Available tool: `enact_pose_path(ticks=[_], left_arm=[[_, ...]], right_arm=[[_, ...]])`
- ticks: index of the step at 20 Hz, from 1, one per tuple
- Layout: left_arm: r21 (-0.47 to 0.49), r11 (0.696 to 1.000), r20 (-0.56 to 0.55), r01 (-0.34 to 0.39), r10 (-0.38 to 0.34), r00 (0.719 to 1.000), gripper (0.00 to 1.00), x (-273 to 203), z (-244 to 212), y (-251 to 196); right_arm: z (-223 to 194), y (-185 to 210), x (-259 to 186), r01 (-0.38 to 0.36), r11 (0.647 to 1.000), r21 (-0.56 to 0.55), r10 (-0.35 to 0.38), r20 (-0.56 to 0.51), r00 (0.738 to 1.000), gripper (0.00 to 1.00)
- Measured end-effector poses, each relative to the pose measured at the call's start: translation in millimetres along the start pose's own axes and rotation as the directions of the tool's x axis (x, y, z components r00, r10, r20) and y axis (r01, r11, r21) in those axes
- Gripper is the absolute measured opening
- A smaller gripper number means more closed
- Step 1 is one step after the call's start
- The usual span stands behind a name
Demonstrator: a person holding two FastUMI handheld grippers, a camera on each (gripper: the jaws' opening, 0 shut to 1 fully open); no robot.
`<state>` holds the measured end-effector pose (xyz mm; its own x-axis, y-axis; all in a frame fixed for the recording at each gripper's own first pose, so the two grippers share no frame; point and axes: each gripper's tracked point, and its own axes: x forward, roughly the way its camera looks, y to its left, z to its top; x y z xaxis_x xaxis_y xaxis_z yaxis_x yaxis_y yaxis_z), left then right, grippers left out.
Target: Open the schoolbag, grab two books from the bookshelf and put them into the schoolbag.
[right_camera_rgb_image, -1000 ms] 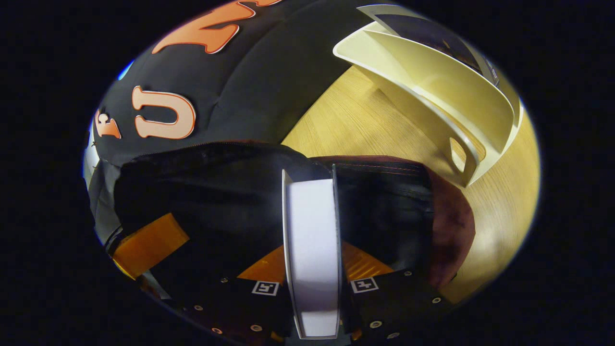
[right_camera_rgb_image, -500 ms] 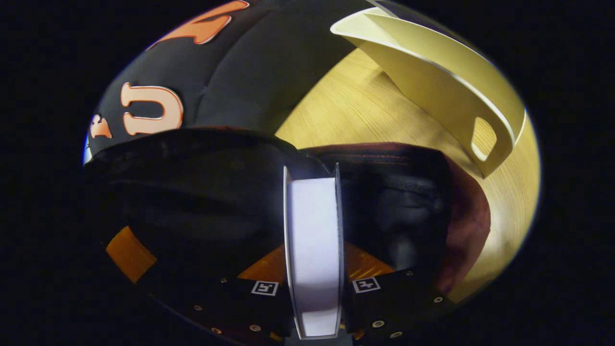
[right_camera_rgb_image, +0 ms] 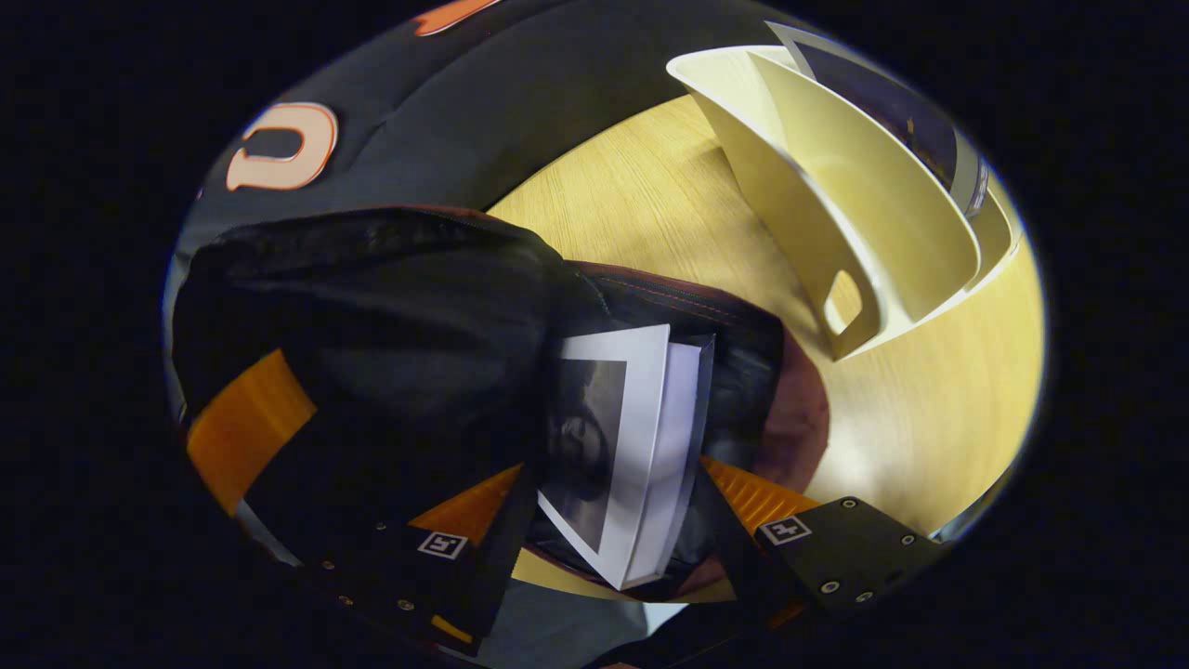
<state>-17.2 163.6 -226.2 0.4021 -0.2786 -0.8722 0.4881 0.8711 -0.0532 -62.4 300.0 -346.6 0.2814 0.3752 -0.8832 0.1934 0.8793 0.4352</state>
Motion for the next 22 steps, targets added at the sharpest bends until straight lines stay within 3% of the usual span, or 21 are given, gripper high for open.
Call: enact_pose_path(ticks=[4, 10, 16, 22], left_arm=[[-0.015, 1.000, 0.002, -0.002, 0.002, 1.000, 0.05, 3, -3, -1], [-0.023, 0.999, 0.002, -0.028, 0.028, 1.000, 0.05, 6, -6, -5], [-0.037, 0.999, 0.002, -0.040, 0.040, 0.999, 0.05, 10, -8, -9], [-0.057, 0.998, -0.001, -0.039, 0.039, 0.999, 0.05, 10, -13, -11]], right_arm=[[6, -22, -29, 0.023, 0.999, -0.032, -0.023, -0.002, 1.000, 0.98], [34, -63, -93, 0.102, 0.981, -0.166, -0.095, 0.048, 0.994, 0.98], [79, -99, -162, 0.223, 0.921, -0.319, -0.191, 0.128, 0.973, 0.98], [143, -120, -210, 0.307, 0.875, -0.374, -0.260, 0.171, 0.950, 0.98]])
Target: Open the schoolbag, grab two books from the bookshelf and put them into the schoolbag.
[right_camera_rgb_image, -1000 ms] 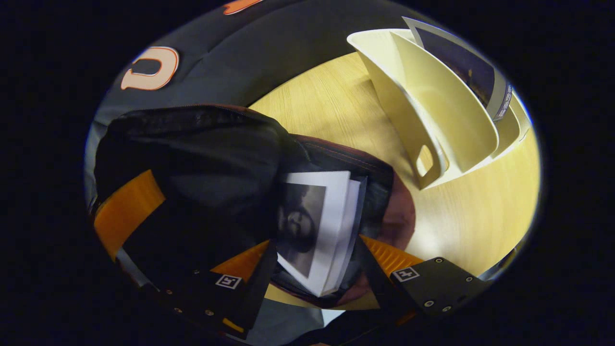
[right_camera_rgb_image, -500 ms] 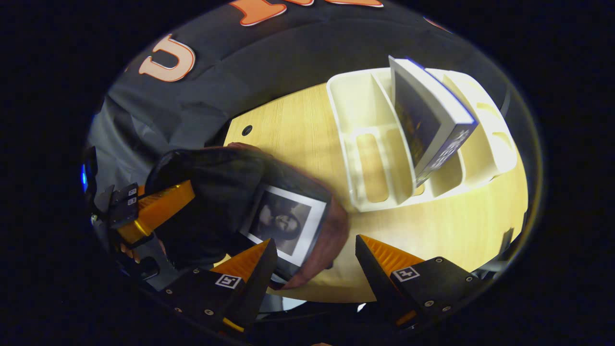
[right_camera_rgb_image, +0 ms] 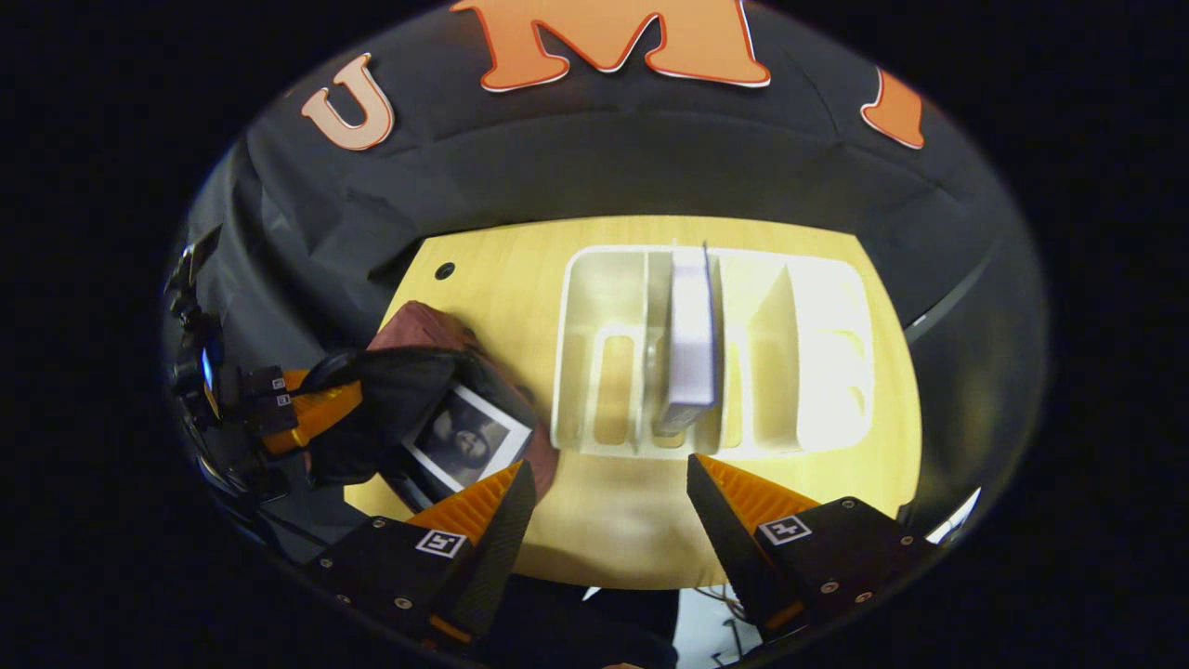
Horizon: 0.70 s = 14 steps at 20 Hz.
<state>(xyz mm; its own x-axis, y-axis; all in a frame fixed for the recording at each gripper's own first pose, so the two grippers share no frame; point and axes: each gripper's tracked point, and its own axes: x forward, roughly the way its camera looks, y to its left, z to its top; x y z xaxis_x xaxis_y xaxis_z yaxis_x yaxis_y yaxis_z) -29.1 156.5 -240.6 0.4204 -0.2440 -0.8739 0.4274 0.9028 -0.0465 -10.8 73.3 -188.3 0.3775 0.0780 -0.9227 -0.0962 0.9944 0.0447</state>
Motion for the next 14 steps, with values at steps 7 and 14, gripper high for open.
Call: enact_pose_path(ticks=[7, 14], left_arm=[[-0.001, 1.000, -0.007, -0.017, 0.017, 1.000, 0.05, -4, -7, 4], [-0.020, 0.999, -0.020, -0.032, 0.031, 0.999, 0.05, -1, -11, 8]], right_arm=[[46, -25, 19, 0.034, 0.997, -0.065, -0.038, -0.061, 0.997, 0.98], [47, -26, 82, 0.029, 0.997, -0.073, -0.046, -0.254, 0.966, 0.98]])
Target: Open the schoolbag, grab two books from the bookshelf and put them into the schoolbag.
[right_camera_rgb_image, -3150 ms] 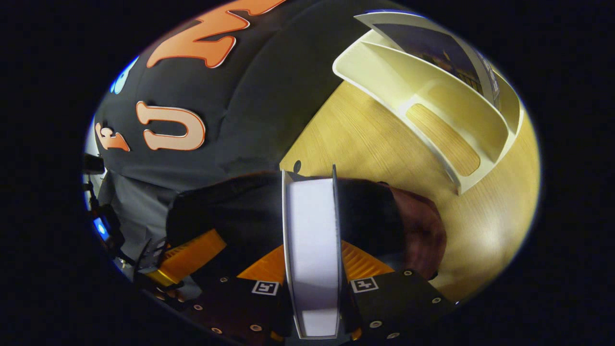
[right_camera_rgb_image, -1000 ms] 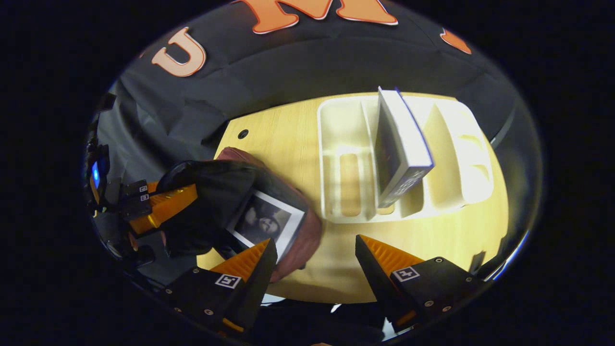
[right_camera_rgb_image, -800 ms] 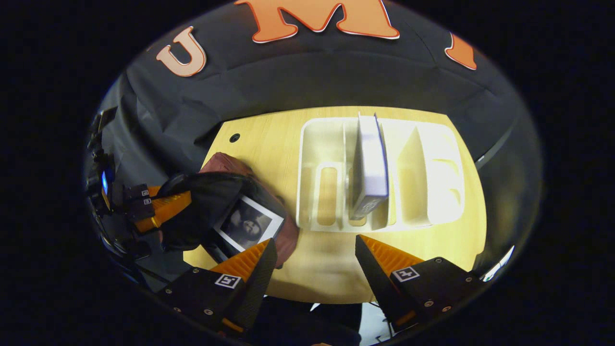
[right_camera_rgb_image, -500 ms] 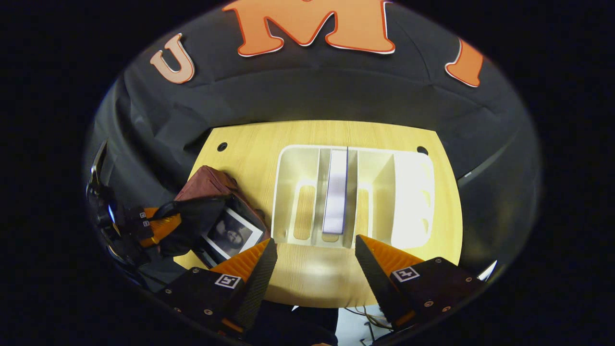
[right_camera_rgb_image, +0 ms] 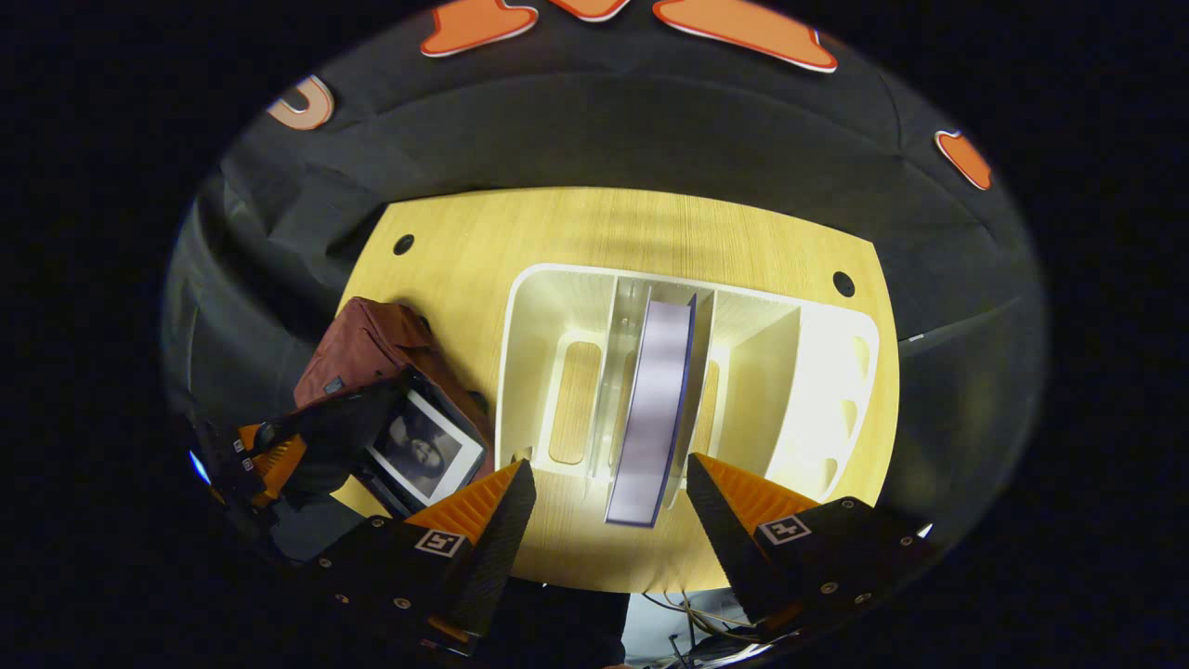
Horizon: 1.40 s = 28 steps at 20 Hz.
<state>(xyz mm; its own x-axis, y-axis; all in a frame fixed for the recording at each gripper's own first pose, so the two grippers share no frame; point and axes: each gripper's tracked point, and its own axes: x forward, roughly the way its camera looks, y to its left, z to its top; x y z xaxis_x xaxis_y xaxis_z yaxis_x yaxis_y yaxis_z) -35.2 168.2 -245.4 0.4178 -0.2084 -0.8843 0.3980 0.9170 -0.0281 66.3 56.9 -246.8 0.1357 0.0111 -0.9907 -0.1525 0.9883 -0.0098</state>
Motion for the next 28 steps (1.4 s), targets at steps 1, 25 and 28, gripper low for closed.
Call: enact_pose_path(ticks=[1, 25, 28], left_arm=[[-0.001, 1.000, -0.001, 0.000, 0.000, 1.000, 0.05, 0, 0, 0], [-0.038, 0.999, -0.009, 0.014, -0.014, 1.000, 0.05, 7, -9, -1], [-0.029, 0.999, -0.010, 0.017, -0.018, 1.000, 0.05, 9, -9, -2]], right_arm=[[4, -3, 9, 0.014, 1.000, 0.010, -0.014, -0.015, 1.000, 0.98], [11, -32, 0, 0.063, 0.996, 0.060, -0.058, -0.085, 0.995, 0.38], [15, -32, -34, 0.052, 0.997, 0.048, -0.051, -0.029, 0.998, 0.38]])
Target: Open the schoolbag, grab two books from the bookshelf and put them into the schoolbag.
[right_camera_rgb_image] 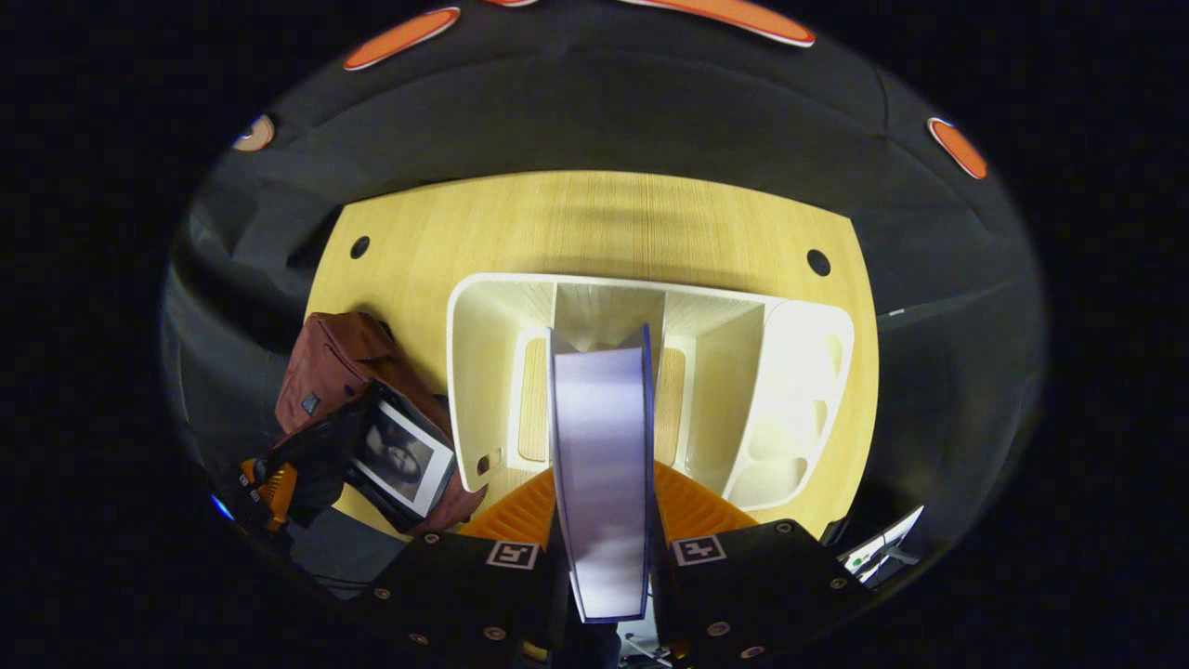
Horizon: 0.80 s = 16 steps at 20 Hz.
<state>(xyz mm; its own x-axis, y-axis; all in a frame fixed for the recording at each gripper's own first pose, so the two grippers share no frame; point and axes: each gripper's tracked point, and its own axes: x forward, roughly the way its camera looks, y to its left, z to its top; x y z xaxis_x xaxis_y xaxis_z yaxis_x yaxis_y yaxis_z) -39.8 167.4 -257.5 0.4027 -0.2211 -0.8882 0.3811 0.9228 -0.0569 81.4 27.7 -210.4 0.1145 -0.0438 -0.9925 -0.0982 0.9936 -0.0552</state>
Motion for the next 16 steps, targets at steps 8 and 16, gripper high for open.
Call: enact_pose_path(ticks=[8, 16], left_arm=[[0.033, 0.999, -0.006, 0.005, -0.005, 1.000, 0.05, -1, 0, 4], [0.038, 0.999, -0.022, 0.024, -0.023, 0.999, 0.05, 0, -4, 2]], right_arm=[[-19, 0, -83, -0.087, 0.995, 0.042, 0.082, 0.111, 0.990, 0.37], [-46, 18, -106, -0.196, 0.976, 0.098, 0.174, 0.192, 0.966, 0.36]])
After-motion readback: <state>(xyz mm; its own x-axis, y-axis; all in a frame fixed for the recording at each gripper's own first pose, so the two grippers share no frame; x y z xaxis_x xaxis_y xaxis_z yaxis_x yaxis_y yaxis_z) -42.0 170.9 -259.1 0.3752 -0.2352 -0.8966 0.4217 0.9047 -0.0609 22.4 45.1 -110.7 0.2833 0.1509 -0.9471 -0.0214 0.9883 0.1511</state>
